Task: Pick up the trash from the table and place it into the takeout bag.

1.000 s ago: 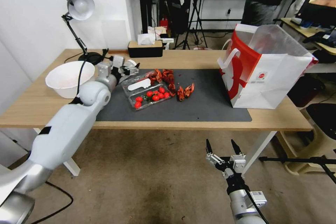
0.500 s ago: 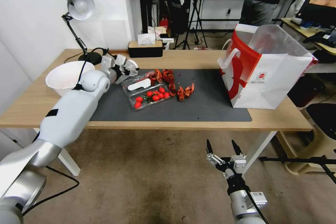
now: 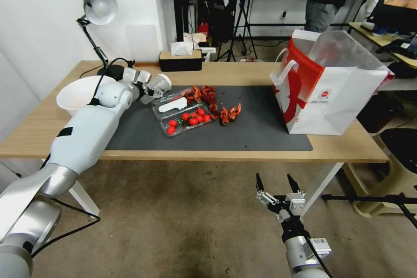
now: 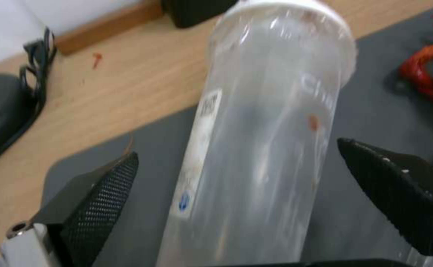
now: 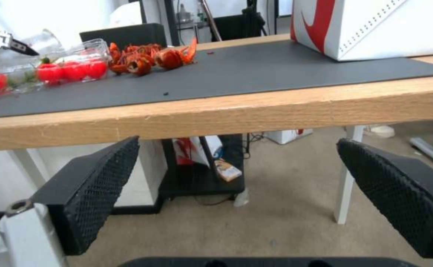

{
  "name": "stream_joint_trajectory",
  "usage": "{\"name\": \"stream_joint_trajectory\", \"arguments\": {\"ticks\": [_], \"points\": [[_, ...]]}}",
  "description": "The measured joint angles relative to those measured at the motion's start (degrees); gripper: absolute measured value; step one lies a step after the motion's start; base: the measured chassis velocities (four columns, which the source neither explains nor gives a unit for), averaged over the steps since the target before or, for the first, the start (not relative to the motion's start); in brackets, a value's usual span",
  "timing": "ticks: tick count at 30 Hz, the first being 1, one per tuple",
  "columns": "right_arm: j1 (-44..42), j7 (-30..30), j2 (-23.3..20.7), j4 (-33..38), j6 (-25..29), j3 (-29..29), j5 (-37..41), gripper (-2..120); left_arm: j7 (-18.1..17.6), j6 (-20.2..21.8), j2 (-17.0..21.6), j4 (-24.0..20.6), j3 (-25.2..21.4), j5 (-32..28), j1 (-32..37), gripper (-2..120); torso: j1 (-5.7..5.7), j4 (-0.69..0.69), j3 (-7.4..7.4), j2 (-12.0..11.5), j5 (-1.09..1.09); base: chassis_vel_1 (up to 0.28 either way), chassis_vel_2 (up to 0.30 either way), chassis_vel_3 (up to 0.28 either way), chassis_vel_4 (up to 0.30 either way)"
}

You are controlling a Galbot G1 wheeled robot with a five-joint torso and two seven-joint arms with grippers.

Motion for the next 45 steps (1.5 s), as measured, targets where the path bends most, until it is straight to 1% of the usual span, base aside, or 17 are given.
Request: {"name": "stream_joint_trajectory", "arguments": {"ticks": [7,10,12,14,16,18,23,25,27,28,31,32,35,36,38,41,45], "points": [[-0.01,0.00,0.00,-0.06,0.00,-0.05,0.00,100,-1.13,2.35,-0.36,0.14,-0.41,-0.26,0.00,100,0.00,-0.01,0.00,0.00,0.00,0.000,0.000,0.000,0.000],[-0.09,0.00,0.02,-0.06,0.00,-0.05,0.00,100,-2.09,3.53,-0.50,0.05,-0.50,-1.16,0.01,88,0.00,-0.01,0.00,0.00,0.00,0.000,0.000,0.000,0.000],[-0.12,0.00,0.07,-0.06,0.00,-0.04,0.00,100,-2.73,3.92,-0.55,0.05,-0.52,-1.84,0.01,84,0.00,-0.01,0.00,0.00,0.00,0.000,0.000,0.000,0.000],[-0.16,-0.01,0.16,-0.05,0.00,-0.05,0.00,100,-3.83,4.64,-0.65,0.08,-0.63,-2.99,0.06,74,0.00,-0.01,0.00,0.00,0.00,0.000,0.000,0.000,0.000],[-0.16,-0.01,0.19,-0.04,0.00,-0.07,0.00,100,-4.13,4.76,-0.67,0.11,-0.67,-3.22,0.13,72,0.00,-0.01,0.00,0.00,0.00,0.000,0.000,0.000,0.000],[-0.08,-0.02,0.26,-0.04,0.00,-0.14,0.00,100,-4.47,4.84,-0.67,0.14,-0.91,-3.89,0.25,59,0.00,0.00,0.00,0.00,0.01,0.000,0.000,0.000,0.000],[0.02,-0.02,0.34,-0.04,-0.03,-0.25,-0.03,100,-4.37,4.23,-0.52,-0.32,-1.62,-6.15,0.61,49,0.00,0.00,0.00,0.00,0.00,0.000,0.000,0.000,0.000],[0.04,-0.02,0.37,-0.06,-0.07,-0.29,-0.04,100,-3.78,2.83,-0.28,-1.31,-1.97,-7.81,0.90,43,0.01,0.00,0.00,0.00,-0.01,0.000,0.000,0.000,0.000],[0.06,-0.02,0.37,-0.07,-0.10,-0.30,-0.05,100,-2.10,-0.27,0.40,-4.04,-2.39,-10.41,1.47,37,0.00,0.00,0.00,0.00,0.00,0.000,0.000,0.000,0.000],[0.06,-0.02,0.37,-0.07,-0.10,-0.30,-0.05,100,-2.10,-0.27,0.40,-4.04,-2.39,-10.41,1.47,37,0.00,0.00,0.00,0.00,0.00,0.000,0.000,0.000,0.000],[0.05,-0.02,0.39,-0.06,-0.15,-0.32,-0.11,100,-0.33,-3.49,1.07,-9.55,-2.78,-14.28,1.81,28,0.00,0.00,0.00,0.00,0.00,0.000,0.000,0.000,0.000],[0.05,-0.02,0.39,-0.06,-0.15,-0.32,-0.11,100,-0.33,-3.49,1.07,-9.55,-2.78,-14.28,1.81,28,0.00,0.00,0.00,0.00,0.00,0.000,0.000,0.000,0.000],[-0.07,-0.02,0.66,0.04,-0.19,-0.37,-0.59,100,0.42,-5.12,1.05,-14.87,-2.16,-18.84,0.81,21,0.00,-0.01,0.00,0.00,0.01,0.000,0.000,0.000,0.000],[-0.07,-0.02,0.66,0.04,-0.19,-0.37,-0.59,100,0.42,-5.12,1.05,-14.87,-2.16,-18.84,0.81,21,0.00,-0.01,0.00,0.00,0.01,0.000,0.000,0.000,0.000],[-0.23,-0.01,1.01,0.26,-0.19,-0.38,-1.23,100,0.45,-5.36,0.34,-18.11,-1.36,-22.12,-0.65,15,0.00,0.00,0.00,0.00,0.02,0.000,0.000,0.000,0.000],[-0.39,-0.01,1.19,0.40,-0.17,-0.36,-1.36,100,0.25,-5.20,-0.31,-19.55,-0.74,-23.81,-1.65,11,0.00,-0.02,0.00,0.00,0.01,0.000,0.000,0.000,0.000],[-0.95,0.00,1.71,0.79,0.06,-0.05,-1.51,100,-0.48,-4.93,-2.62,-21.80,2.25,-26.91,-5.53,5,0.00,-0.01,0.00,0.00,0.01,0.000,0.000,0.000,0.000]]}}
